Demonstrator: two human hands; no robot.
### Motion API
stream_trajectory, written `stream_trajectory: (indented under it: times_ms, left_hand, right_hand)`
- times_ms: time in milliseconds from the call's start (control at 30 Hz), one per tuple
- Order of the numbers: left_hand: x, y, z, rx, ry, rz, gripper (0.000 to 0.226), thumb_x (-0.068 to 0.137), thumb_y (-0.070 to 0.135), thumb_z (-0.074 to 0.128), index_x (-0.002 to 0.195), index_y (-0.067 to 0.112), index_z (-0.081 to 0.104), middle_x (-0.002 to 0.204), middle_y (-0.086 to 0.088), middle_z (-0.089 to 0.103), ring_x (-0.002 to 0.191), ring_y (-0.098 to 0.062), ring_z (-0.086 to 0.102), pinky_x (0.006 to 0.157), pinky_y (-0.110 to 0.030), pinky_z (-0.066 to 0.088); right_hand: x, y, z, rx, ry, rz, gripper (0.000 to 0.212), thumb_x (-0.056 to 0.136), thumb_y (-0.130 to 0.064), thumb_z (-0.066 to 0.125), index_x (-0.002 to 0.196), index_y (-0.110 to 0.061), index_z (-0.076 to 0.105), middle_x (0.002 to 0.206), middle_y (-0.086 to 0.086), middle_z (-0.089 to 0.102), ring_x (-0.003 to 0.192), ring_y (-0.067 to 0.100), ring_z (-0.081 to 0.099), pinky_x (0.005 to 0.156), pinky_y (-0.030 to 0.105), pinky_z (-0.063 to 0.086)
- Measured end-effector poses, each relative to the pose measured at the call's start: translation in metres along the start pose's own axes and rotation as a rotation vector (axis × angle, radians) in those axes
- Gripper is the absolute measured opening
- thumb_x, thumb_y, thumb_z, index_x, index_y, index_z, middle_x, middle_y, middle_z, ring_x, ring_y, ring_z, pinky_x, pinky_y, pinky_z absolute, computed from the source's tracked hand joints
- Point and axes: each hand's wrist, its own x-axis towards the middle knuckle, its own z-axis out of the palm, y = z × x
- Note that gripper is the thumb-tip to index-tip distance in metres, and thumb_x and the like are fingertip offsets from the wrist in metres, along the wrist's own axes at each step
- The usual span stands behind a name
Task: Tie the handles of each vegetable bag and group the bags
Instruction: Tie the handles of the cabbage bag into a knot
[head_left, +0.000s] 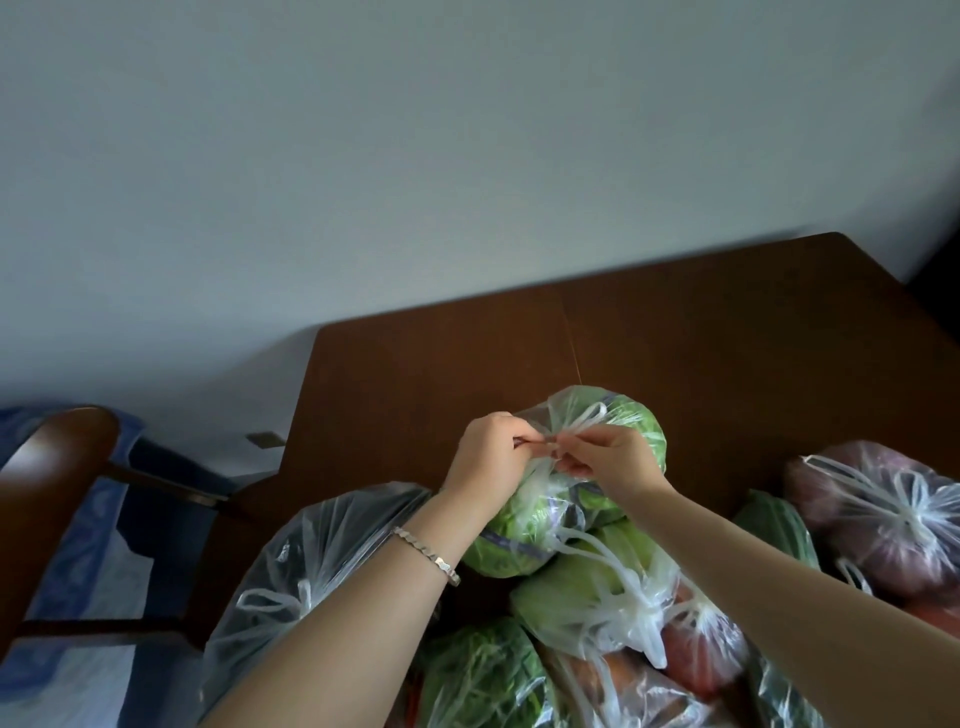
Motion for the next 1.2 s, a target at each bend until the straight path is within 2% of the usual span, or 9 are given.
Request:
stream_trajectory:
  times_ms: [100,200,300,367,467,600,767,1000,1200]
  left_hand:
    - [-0.001,-0.006,-0.001,0.006,-0.023,-0.029,0.02,0.081,0.017,0.068,0.099,0.01,0.072,0.097,-0.004,0.071,0.081,-0.006,0.058,0.068,-0.003,0.042]
    - [-0.001,-0.005,0.003,-0.036,-0.143,-0.036,0.022,0.085,0.016,0.064,0.105,0.009,0.07,0.104,-0.006,0.07,0.093,-0.016,0.064,0.087,-0.029,0.05]
    - [-0.001,-0.003,0.007,-0.018,-0.174,-0.05,0.021,0.085,0.025,0.064,0.097,0.011,0.073,0.093,-0.006,0.069,0.083,-0.018,0.061,0.075,-0.032,0.048]
    - [-0.001,-0.005,0.009,-0.025,-0.151,-0.073,0.021,0.084,0.028,0.065,0.092,0.01,0.073,0.087,-0.005,0.068,0.075,-0.014,0.055,0.067,-0.027,0.041]
    - [-0.002,-0.005,0.012,-0.116,-0.13,-0.171,0.025,0.083,0.032,0.066,0.09,0.01,0.073,0.08,-0.002,0.069,0.068,-0.01,0.055,0.062,-0.023,0.04]
    - [0.002,-0.003,0.009,-0.205,-0.159,-0.326,0.027,0.08,0.034,0.068,0.093,0.01,0.071,0.084,-0.001,0.067,0.077,-0.012,0.059,0.072,-0.025,0.046]
    - [-0.005,-0.005,0.007,-0.309,-0.188,-0.36,0.022,0.077,0.031,0.073,0.062,0.018,0.065,0.04,0.012,0.047,0.044,-0.002,0.04,0.05,-0.019,0.031]
    - [-0.013,0.0,0.016,-0.337,-0.078,-0.356,0.019,0.079,0.024,0.071,0.083,0.005,0.071,0.062,0.005,0.059,0.06,-0.007,0.051,0.057,-0.019,0.038]
    - [-0.023,-0.003,0.024,-0.247,0.017,-0.266,0.02,0.084,0.022,0.065,0.095,0.006,0.069,0.09,-0.006,0.069,0.075,-0.01,0.055,0.057,-0.01,0.037]
  right_hand:
    - [0.001,0.002,0.005,-0.02,0.07,-0.013,0.027,0.085,-0.014,0.063,0.059,-0.016,0.068,0.066,0.01,0.069,0.067,0.024,0.064,0.071,0.038,0.054]
    - [0.002,0.004,0.008,-0.043,0.093,-0.021,0.028,0.086,-0.012,0.06,0.059,-0.013,0.066,0.055,0.001,0.063,0.05,0.009,0.057,0.054,0.021,0.049]
    - [0.003,0.005,0.01,-0.115,0.126,-0.031,0.021,0.085,-0.014,0.062,0.065,-0.01,0.066,0.048,-0.004,0.057,0.038,0.002,0.045,0.039,0.012,0.035]
    - [0.003,0.005,0.011,-0.116,0.156,-0.009,0.01,0.081,-0.02,0.068,0.081,-0.01,0.065,0.057,0.0,0.063,0.044,0.006,0.051,0.042,0.015,0.04]
    - [0.001,0.005,0.01,-0.128,0.154,-0.017,0.031,0.077,-0.025,0.072,0.099,-0.017,0.051,0.071,0.003,0.069,0.057,0.013,0.06,0.049,0.022,0.045]
    - [-0.006,0.006,0.007,-0.379,0.054,-0.237,0.028,0.08,-0.015,0.068,0.107,-0.017,0.06,0.083,0.005,0.069,0.072,0.014,0.063,0.063,0.021,0.052]
    - [-0.01,0.001,0.007,-0.839,-0.041,-0.489,0.021,0.081,0.0,0.054,0.097,0.001,0.067,0.094,0.019,0.063,0.085,0.036,0.059,0.074,0.046,0.049]
    - [-0.008,-0.006,0.013,-1.068,-0.066,-0.415,0.025,0.087,-0.006,0.048,0.11,0.0,0.058,0.114,0.017,0.056,0.105,0.032,0.053,0.083,0.037,0.042]
    - [-0.016,-0.002,0.005,-0.694,0.006,-0.364,0.007,0.079,-0.007,0.061,0.082,-0.003,0.066,0.068,0.003,0.056,0.063,0.018,0.05,0.058,0.029,0.039]
